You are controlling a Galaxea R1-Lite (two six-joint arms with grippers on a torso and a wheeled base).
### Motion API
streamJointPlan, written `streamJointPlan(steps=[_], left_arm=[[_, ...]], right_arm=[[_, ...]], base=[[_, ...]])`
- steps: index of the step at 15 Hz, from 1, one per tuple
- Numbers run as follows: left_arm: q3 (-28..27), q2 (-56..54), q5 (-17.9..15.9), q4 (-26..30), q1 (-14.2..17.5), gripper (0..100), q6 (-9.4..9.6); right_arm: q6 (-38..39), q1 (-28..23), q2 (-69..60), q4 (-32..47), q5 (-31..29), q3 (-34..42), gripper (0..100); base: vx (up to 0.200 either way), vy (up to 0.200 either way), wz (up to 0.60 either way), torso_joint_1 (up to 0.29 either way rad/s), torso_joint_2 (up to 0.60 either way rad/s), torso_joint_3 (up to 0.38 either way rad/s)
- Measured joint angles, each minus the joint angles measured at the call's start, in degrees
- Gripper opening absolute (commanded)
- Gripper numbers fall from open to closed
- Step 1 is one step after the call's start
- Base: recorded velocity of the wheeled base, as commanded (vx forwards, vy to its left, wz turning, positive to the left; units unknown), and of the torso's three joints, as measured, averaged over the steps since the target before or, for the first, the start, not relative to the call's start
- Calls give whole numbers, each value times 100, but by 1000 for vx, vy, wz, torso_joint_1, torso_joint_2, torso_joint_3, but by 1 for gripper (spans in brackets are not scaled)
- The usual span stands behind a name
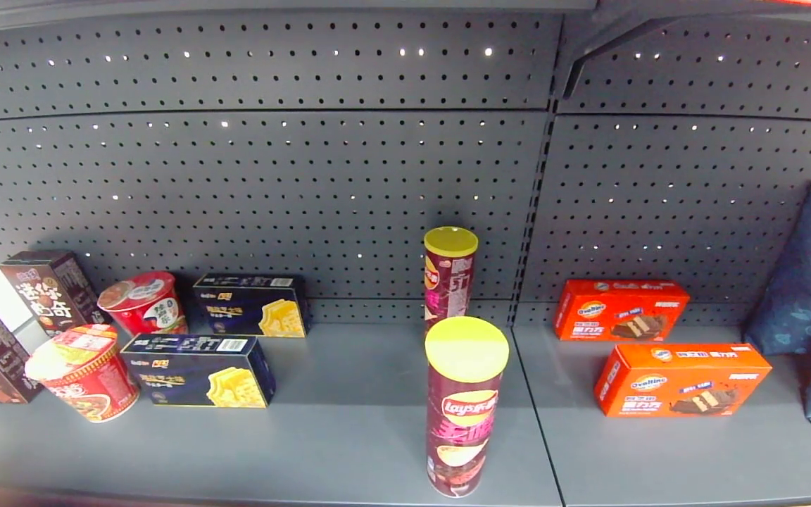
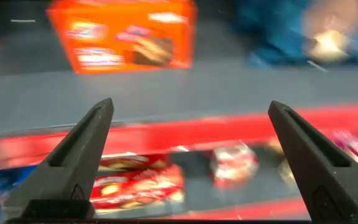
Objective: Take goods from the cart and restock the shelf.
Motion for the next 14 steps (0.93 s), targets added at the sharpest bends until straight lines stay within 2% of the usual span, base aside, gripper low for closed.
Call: streamJointPlan(steps=[3,14], left_arm=[[0,0,256,-5,5,100,-22],[0,0,251,-6,9,100,-30]], right_arm=[[-20,4,5,5,68,2,100],[-33,4,9,10,87,7,100]], base=[[0,0,0,0,0,0],[0,0,0,0,0,0]])
